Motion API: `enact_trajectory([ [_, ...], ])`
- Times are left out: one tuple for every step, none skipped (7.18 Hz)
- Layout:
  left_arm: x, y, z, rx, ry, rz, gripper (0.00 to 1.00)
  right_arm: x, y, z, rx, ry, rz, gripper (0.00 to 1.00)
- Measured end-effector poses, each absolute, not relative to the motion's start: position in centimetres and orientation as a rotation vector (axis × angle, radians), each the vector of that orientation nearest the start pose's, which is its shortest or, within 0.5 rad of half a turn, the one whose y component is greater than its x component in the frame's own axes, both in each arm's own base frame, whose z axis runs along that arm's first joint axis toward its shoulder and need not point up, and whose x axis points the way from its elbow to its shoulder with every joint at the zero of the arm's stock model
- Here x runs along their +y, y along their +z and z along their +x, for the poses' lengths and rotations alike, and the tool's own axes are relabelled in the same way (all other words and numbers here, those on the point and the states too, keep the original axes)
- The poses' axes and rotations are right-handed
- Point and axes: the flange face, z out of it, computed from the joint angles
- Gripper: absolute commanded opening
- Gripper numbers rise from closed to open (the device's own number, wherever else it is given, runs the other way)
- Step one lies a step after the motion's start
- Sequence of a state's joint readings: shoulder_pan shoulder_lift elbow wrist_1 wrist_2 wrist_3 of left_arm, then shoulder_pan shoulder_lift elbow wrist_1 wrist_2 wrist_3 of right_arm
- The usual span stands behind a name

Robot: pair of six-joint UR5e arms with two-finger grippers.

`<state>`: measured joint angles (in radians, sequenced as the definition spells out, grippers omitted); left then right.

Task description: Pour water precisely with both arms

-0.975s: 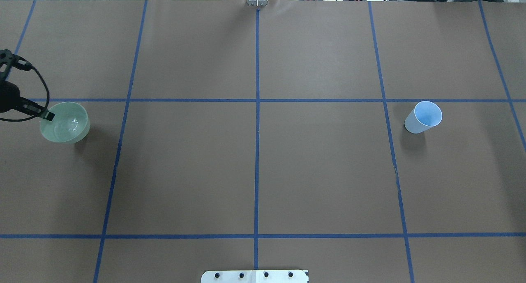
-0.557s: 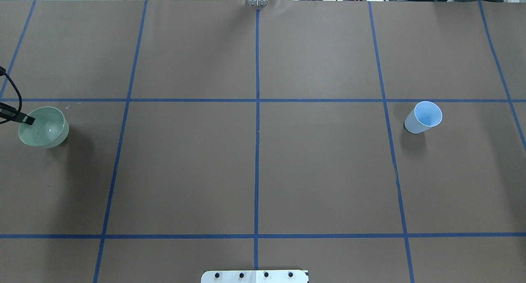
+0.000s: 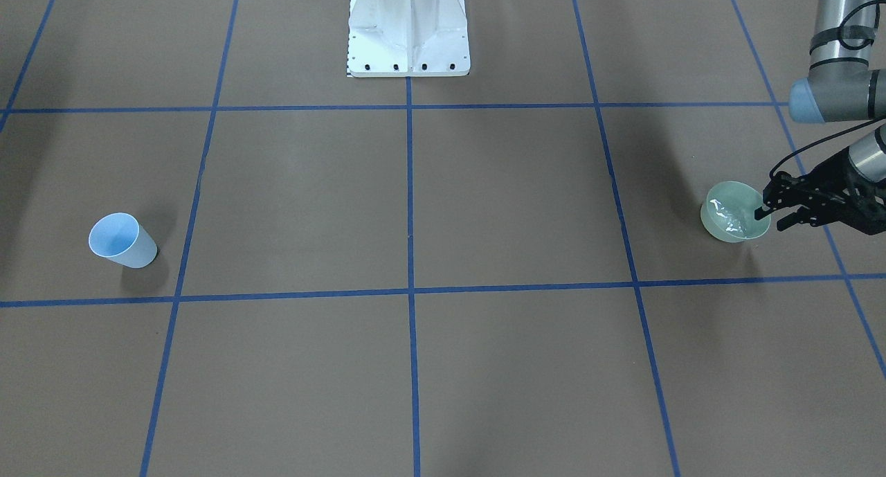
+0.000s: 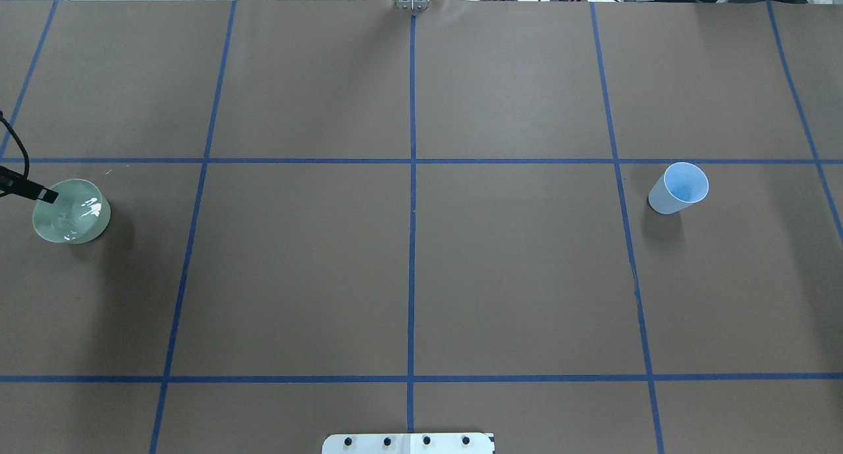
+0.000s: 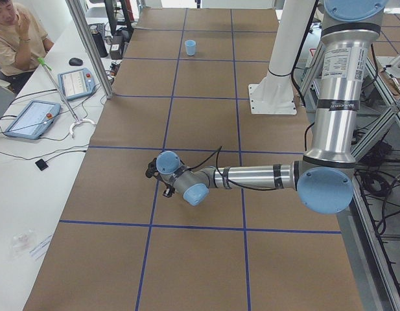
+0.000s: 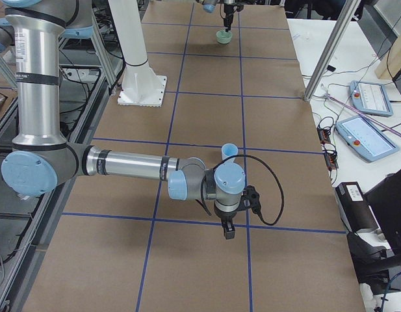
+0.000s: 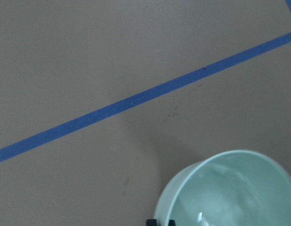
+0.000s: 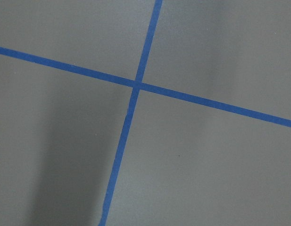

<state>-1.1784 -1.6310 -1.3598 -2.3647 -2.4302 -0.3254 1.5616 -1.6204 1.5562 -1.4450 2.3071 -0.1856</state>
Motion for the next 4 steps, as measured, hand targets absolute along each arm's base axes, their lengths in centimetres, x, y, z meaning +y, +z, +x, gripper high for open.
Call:
enact_trajectory([
  [-52.2,63.4,13.0,0.987,0.298,0.289,1.0,-47.5,68.0,6.2,-0.729,-0.209,0.124,1.0],
  [-53.1,63.1,10.5,0.978,0.247,0.295,1.0,-47.5,68.0,6.2,-0.73,-0.208,0.123,1.0],
  [-53.7,62.7,8.4,0.962,0.206,0.292,1.0,-47.5,68.0,6.2,-0.731,-0.208,0.123,1.0],
  [-54.1,62.6,6.5,0.934,0.186,0.295,1.0,-47.4,68.1,6.2,-0.731,-0.208,0.121,1.0],
])
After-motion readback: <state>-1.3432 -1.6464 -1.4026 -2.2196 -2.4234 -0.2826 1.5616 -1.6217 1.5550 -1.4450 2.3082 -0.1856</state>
